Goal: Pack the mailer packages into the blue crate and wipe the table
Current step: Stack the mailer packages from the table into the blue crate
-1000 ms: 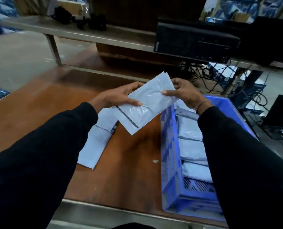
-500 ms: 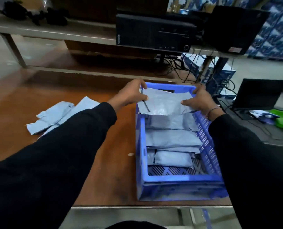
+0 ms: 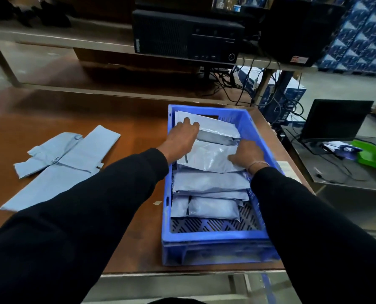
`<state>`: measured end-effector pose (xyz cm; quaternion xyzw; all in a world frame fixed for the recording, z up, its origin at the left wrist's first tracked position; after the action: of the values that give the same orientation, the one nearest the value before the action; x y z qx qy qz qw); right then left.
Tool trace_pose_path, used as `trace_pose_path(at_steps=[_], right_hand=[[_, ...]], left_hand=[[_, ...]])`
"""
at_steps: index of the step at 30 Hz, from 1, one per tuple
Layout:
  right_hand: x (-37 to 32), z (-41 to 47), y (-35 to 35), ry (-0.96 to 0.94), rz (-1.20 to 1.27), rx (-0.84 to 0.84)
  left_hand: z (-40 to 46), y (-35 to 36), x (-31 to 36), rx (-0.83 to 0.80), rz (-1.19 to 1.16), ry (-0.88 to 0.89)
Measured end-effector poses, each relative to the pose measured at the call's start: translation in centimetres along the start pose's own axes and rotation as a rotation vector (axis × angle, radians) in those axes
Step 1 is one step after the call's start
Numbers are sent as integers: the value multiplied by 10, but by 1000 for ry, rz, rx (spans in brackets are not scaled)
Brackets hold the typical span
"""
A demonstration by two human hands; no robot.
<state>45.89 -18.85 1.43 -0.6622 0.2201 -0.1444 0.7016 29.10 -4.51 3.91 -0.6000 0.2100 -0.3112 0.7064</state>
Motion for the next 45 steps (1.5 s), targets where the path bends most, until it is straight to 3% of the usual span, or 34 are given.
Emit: trace_pose_path(at_steps=[3,7,9,17,22,27,31,38,41,45], right_hand=[[2,2,4,-29,-58,38],[-1,4,6,-11,-35,109],[-2,3,8,5,-35,131],[-5,-9,5,-89,-142,198],[-9,-7,18,-289,-23,15],[-16,-8,15,-256,40,11],[-30,3,-10,-262,98,119],[-108,19,-50,-299,624,310],[-152,28,-48,-312,814,244],[-214,40,-37,-353,883,110]], left_hand=[[-3,-2,8,111,146,77],[-7,12,17,-139,40,259],[-11,18,18,-209,87,256],[-18,7,25,-203,122,204],[-24,10,23,-252,138,206],[-23,3,15,-278,1,202],[-21,-19,-6,-152,-257,187],[-25,-46,-97,18,-691,-32],[-30,-43,-145,22,-739,-191],[-44,-29,-212,-20,-750,-340]])
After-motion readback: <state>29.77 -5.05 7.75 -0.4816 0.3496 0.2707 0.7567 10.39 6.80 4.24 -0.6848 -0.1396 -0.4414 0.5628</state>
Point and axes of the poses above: each hand's wrist, its own z-axis towards the middle knuckle, its own y-axis out of the palm, x = y × z, the point moved 3 cm from there along z, towards the middle knuckle, and after that the axes turned 15 degrees about -y, right-handed, at the moved point
